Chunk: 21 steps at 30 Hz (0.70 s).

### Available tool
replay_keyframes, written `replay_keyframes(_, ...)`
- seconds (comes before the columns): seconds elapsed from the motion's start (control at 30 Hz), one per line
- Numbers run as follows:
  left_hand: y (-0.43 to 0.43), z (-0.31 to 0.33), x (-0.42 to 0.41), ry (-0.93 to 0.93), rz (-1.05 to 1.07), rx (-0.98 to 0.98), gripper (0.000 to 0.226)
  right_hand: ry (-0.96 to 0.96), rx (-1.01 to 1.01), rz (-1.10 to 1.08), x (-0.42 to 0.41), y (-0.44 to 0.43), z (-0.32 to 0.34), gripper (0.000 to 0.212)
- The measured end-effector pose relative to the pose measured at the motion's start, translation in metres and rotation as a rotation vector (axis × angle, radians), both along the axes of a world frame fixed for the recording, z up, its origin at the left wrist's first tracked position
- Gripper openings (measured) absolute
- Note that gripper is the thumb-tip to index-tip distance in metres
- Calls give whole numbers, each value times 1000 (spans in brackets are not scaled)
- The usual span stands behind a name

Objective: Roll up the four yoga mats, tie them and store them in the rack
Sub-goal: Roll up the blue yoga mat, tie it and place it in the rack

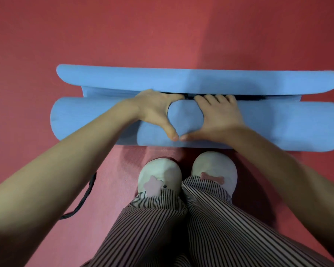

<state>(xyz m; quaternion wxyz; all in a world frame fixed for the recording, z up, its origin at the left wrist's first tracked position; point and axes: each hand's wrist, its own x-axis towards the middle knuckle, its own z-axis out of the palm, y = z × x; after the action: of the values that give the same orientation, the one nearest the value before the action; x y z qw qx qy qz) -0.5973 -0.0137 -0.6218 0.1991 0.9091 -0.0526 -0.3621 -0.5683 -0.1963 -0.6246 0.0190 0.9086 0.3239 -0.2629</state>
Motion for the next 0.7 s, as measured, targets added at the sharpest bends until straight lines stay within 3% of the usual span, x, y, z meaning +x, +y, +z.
replay_keyframes(0.13,8,4,13,135,105,-110,95,92,35,31,24,5,0,118)
replay_keyframes(0.23,13,4,22,212,127,-282,94,166,21,56,41,11,-1,99)
replay_keyframes(0.3,14,3,25,189,102,-206,98,231,27,28,52,16,1,85)
replay_keyframes(0.37,13,2,23,87,68,0,109,313,40,-29,62,19,3,75)
replay_keyframes(0.43,11,0,17,-12,29,106,121,343,73,-48,68,21,3,84)
replay_keyframes(0.53,11,-3,12,-25,5,120,127,246,70,-24,66,20,-1,113)
replay_keyframes(0.7,11,6,28,50,83,68,112,141,104,-54,68,19,0,112)
